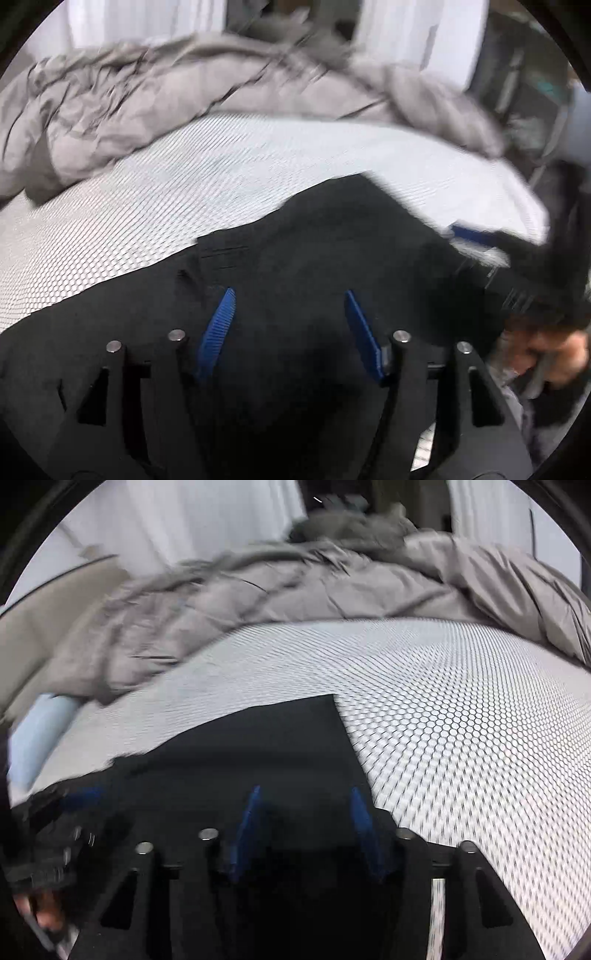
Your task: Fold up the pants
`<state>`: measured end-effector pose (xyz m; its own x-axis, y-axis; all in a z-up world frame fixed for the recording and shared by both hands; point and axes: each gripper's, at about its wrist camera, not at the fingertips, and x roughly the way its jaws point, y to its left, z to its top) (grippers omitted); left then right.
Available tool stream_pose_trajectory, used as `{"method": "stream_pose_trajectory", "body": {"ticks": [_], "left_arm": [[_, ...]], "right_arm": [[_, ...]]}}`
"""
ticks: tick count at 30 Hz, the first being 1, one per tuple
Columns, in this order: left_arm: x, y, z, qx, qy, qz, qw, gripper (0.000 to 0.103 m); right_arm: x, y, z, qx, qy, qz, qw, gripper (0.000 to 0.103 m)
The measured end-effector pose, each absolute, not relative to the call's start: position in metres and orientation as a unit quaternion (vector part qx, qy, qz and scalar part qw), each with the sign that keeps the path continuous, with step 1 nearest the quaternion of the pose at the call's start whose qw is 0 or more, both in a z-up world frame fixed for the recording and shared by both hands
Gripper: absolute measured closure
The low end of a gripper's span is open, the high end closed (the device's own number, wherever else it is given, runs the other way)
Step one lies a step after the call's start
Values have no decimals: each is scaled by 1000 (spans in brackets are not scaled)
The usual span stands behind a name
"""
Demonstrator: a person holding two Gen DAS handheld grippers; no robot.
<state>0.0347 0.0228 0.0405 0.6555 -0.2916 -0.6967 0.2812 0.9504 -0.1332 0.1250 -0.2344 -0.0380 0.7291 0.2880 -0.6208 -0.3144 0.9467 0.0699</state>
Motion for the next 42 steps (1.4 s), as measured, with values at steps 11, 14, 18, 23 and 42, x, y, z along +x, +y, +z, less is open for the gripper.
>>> {"method": "stream_pose_trajectory", "body": {"ticks": [11, 14, 18, 23, 42], "left_arm": [[-27, 45, 5, -6, 426, -90, 900, 25], [-50, 49, 12, -28, 412, -87, 907, 25], [-65, 43, 4, -13, 412, -81, 907, 25], [-65, 49, -6, -15, 418, -73, 906, 25], [-66, 55, -16, -12, 406, -62, 911, 22]], "right_arm": [[82, -273, -78, -80, 328, 117, 934, 27], [65, -297, -68, -27, 323, 120, 938, 27], [48, -275, -68, -74, 322, 158, 931, 27], [56, -295, -80, -48, 345, 146, 926, 27], [56, -330, -69, 129, 350, 224, 901, 91]]}}
